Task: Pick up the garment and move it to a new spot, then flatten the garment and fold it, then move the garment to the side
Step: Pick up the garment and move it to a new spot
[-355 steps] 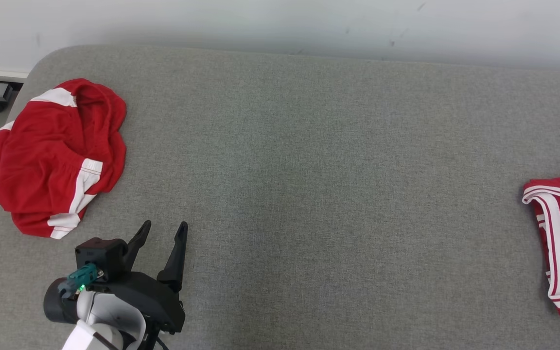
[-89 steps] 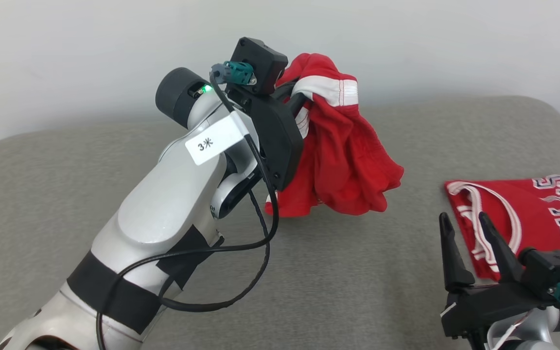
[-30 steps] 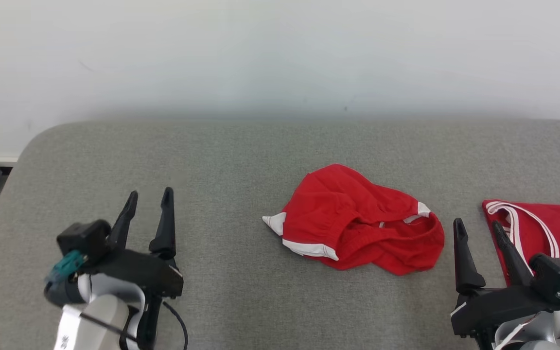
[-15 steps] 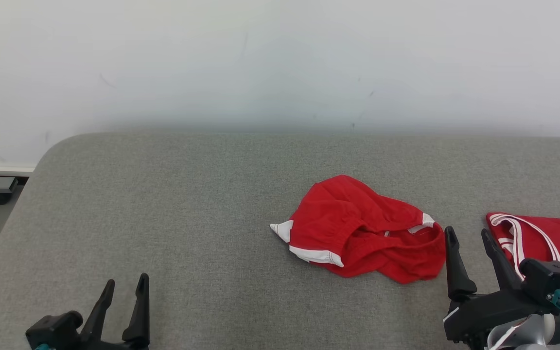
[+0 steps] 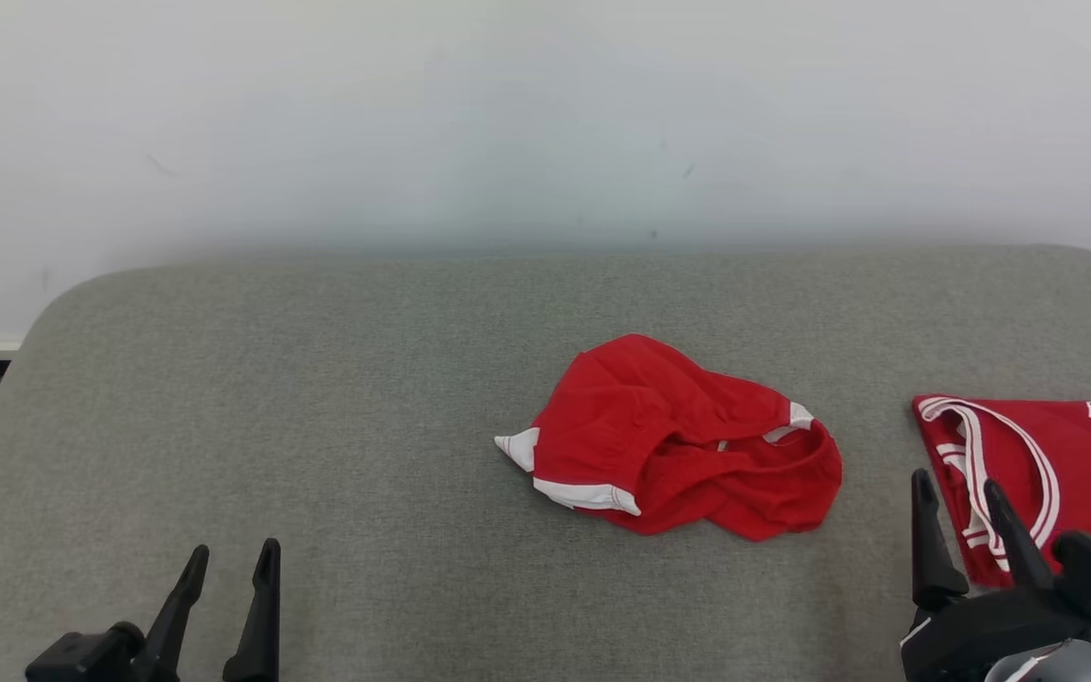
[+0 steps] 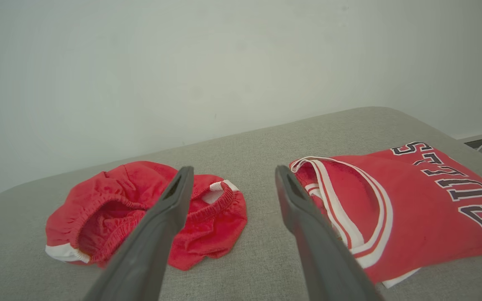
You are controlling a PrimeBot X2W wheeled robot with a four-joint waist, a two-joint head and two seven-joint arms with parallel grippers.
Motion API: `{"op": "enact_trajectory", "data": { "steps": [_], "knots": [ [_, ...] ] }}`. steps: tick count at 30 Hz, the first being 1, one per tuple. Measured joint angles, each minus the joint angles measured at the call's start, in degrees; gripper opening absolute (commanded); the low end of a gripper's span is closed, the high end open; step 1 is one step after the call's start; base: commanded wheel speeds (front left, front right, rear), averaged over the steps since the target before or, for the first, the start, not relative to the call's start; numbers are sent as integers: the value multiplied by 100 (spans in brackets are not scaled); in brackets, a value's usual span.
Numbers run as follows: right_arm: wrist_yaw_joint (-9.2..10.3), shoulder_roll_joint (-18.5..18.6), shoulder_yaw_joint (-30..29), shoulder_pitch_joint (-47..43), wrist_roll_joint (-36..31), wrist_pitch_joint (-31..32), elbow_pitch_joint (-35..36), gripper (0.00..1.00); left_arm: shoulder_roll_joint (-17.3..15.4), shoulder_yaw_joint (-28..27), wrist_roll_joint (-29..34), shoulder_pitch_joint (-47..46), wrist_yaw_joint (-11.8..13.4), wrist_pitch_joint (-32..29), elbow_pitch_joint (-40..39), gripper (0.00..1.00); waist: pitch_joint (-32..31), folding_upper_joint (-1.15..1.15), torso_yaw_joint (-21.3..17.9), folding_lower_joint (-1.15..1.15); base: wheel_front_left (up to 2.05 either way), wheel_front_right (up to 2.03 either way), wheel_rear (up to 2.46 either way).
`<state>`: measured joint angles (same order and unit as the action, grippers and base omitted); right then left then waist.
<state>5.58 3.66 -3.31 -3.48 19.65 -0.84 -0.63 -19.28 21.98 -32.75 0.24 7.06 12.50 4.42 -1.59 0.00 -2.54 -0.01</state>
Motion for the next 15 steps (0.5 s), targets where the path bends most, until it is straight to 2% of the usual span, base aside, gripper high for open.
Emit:
{"op": "enact_trajectory", "data": {
  "steps": [15],
  "knots": [
    [5, 20, -81, -16, 2, -53, 14, 100, 231, -334, 587, 92, 2, -488, -416, 100, 129, 0, -266, 1, 0, 0, 0]
  ]
}}
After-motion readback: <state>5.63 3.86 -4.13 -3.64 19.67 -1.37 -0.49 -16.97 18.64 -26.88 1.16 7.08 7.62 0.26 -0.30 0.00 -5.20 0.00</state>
